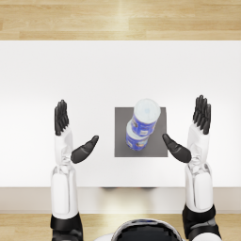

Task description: Pick up the blue can on the left and place it in the middle, then pick up the blue can on the right and place it on top of the can in the middle

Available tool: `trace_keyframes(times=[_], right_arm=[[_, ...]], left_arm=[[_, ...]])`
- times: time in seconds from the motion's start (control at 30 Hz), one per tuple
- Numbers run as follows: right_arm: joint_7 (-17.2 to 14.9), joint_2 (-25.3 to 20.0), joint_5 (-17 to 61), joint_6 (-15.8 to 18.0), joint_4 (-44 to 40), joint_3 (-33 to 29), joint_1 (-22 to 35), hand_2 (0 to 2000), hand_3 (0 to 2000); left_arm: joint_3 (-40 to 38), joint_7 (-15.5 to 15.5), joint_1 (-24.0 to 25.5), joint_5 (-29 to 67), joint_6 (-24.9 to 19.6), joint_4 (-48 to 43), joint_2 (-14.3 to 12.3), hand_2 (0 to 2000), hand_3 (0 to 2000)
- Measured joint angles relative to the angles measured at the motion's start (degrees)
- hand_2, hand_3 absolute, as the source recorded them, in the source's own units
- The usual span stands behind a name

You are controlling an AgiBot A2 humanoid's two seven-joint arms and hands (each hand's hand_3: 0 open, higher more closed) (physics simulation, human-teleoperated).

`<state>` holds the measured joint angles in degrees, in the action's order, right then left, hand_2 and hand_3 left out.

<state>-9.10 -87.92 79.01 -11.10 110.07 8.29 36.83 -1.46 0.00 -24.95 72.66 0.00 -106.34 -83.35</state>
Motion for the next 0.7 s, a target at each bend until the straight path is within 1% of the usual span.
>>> trace_keyframes(times=[0.03,0.1,0.2,0.37,0.5,0.7], right_arm=[[2.58,0.04,0.00,3.14,0.47,-1.70,-0.57,0,0],[5.75,0.03,-0.01,7.01,1.21,-5.07,-1.77,0,0],[7.87,-0.18,-0.02,9.59,1.46,-9.39,-3.90,0,0],[8.87,-0.52,-0.04,10.81,-0.27,-12.34,-6.62,0,0],[9.04,-0.61,-0.04,11.02,-2.13,-12.43,-7.46,0,0],[9.09,-0.63,-0.04,11.09,-2.70,-12.45,-7.70,0,0]], left_arm=[[-1.08,0.00,-0.63,0.00,0.00,0.06,0.09,0,0],[-3.22,0.00,-1.39,-0.01,0.00,0.21,0.23,0,0],[-6.30,0.00,-1.55,-0.01,0.00,0.68,0.28,0,0],[-9.43,0.00,-0.22,-0.02,0.00,1.87,-0.08,0,0],[-10.09,0.00,0.32,-0.02,0.00,2.48,-0.24,0,0],[-10.29,0.00,0.48,-0.02,0.00,2.66,-0.29,0,0]])
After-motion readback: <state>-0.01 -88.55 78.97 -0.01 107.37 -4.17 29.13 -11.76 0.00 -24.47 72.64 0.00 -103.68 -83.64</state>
